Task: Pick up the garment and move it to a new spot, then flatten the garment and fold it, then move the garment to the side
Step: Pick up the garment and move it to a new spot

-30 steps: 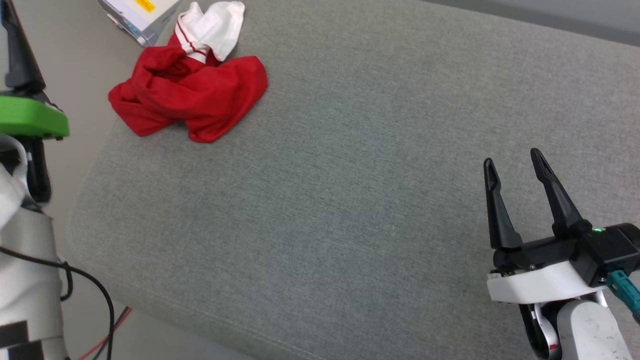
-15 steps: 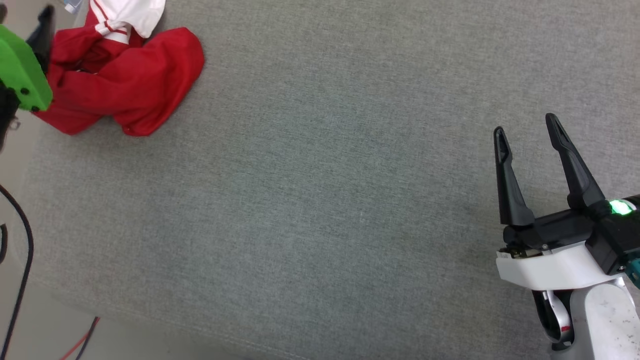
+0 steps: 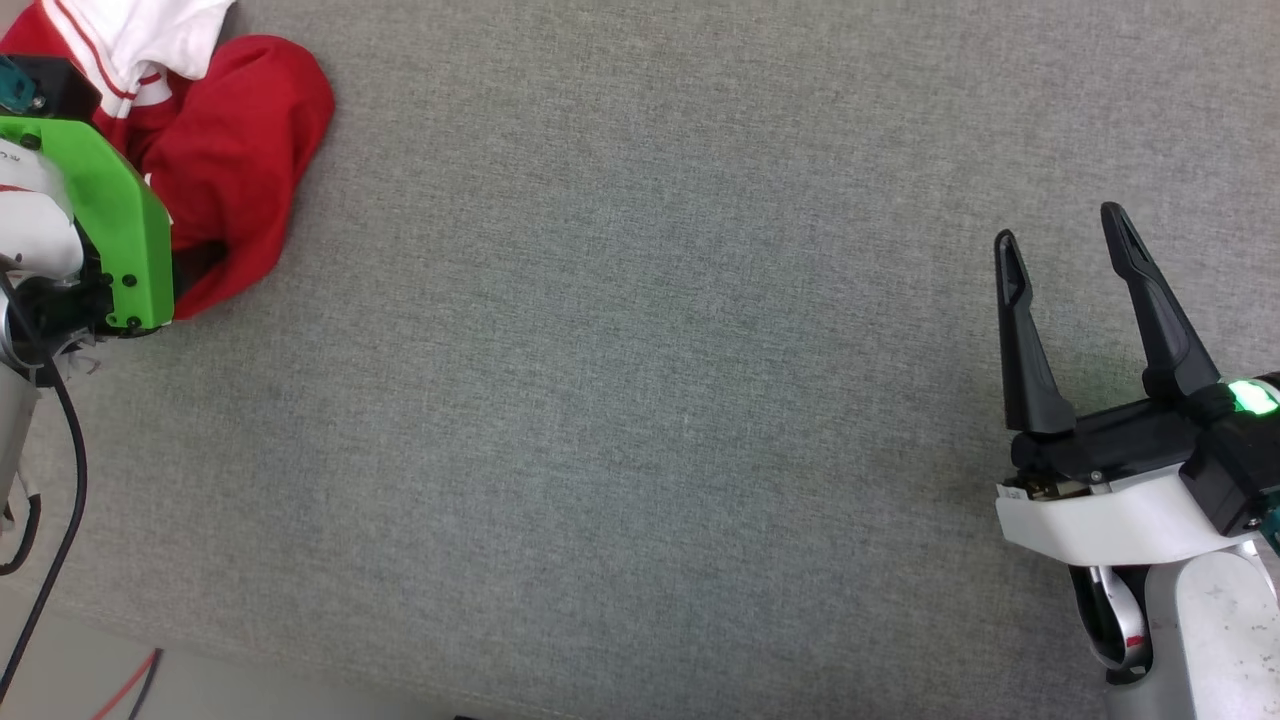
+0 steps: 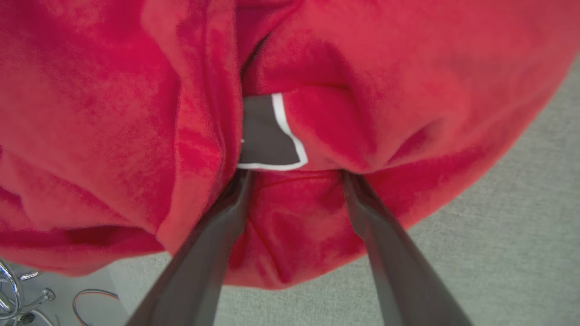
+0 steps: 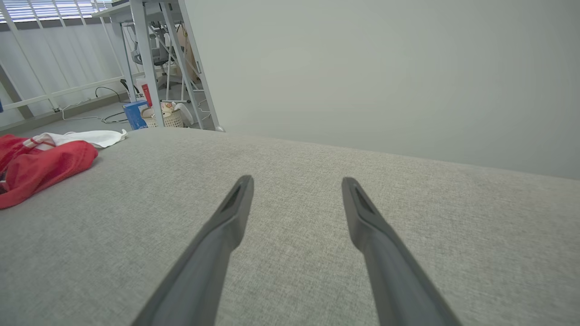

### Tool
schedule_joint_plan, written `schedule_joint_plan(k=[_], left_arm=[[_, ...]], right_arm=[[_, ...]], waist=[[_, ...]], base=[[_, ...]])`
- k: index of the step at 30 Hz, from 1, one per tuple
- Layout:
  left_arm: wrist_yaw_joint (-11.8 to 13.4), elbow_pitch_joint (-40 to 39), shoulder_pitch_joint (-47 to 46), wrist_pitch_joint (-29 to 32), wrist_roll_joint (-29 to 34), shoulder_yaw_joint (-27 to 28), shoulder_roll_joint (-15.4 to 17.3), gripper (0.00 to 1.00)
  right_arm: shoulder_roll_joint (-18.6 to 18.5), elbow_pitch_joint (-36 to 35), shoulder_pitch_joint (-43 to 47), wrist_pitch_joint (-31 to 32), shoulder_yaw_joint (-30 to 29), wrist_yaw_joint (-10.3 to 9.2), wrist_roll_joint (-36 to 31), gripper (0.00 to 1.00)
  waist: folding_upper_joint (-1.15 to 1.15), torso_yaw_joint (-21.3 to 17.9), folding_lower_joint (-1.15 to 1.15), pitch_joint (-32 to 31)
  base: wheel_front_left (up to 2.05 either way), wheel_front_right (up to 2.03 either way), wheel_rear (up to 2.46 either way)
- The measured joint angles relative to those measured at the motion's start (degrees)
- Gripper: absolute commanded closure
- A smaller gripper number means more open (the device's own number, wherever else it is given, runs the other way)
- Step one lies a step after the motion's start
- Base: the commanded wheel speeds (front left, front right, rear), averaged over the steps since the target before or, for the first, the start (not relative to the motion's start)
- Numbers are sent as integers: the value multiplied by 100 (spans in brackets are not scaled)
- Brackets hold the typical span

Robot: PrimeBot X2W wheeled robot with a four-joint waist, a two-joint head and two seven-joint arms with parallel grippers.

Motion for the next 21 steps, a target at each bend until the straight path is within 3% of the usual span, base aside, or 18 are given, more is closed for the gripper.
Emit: schedule_joint_plan(k=[9,11,21], left_arm=[[0,197,-167,100,-197,-404,37,0],[0,243,-204,49,-209,-504,40,100],[-8,283,-285,-1145,131,-964,24,100]], right_arm=[[-1,79,-105,0,53,0,5,0],[2,115,-105,0,56,0,10,0],[98,255,-27,0,1,0,187,0]], waist=[[0,-73,0,156],[0,-79,0,130],[0,-22,0,-348]], base=[[0,0,0],[0,0,0],[0,0,0]])
